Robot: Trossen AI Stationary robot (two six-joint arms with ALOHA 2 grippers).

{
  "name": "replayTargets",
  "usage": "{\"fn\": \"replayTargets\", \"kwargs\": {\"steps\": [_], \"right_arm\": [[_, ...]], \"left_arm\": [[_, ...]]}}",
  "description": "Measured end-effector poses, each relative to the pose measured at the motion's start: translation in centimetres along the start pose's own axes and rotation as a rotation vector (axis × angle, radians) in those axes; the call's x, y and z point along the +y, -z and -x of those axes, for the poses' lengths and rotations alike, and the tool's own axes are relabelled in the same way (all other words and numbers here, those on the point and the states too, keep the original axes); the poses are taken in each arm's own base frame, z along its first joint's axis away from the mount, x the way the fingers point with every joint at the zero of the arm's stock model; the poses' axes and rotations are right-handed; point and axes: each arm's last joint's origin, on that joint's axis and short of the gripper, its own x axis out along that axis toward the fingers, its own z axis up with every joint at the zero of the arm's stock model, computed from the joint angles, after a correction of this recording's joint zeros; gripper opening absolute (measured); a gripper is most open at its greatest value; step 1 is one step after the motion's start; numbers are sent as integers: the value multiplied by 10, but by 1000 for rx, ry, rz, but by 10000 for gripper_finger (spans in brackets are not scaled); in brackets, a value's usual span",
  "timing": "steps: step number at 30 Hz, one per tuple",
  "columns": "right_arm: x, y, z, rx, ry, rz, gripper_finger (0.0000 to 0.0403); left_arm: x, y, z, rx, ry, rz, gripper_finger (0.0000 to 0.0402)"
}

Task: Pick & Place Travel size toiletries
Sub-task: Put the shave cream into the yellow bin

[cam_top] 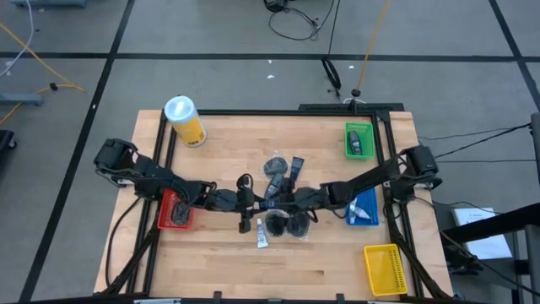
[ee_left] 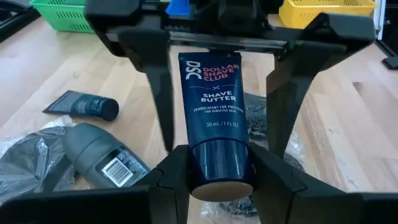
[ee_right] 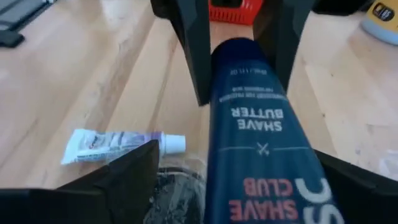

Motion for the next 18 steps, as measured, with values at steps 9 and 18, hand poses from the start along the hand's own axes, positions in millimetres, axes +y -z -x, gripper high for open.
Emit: {"fn": "replayTargets", "kwargs": {"steps": [9, 18], "right_arm": [[2, -11, 12, -9, 43, -39, 227], [2, -16, 26, 40, 62, -40, 148]], "left_arm": [[0, 2, 0, 22, -2, -5, 142], [1, 3, 0, 29, -5, -6, 145]]}}
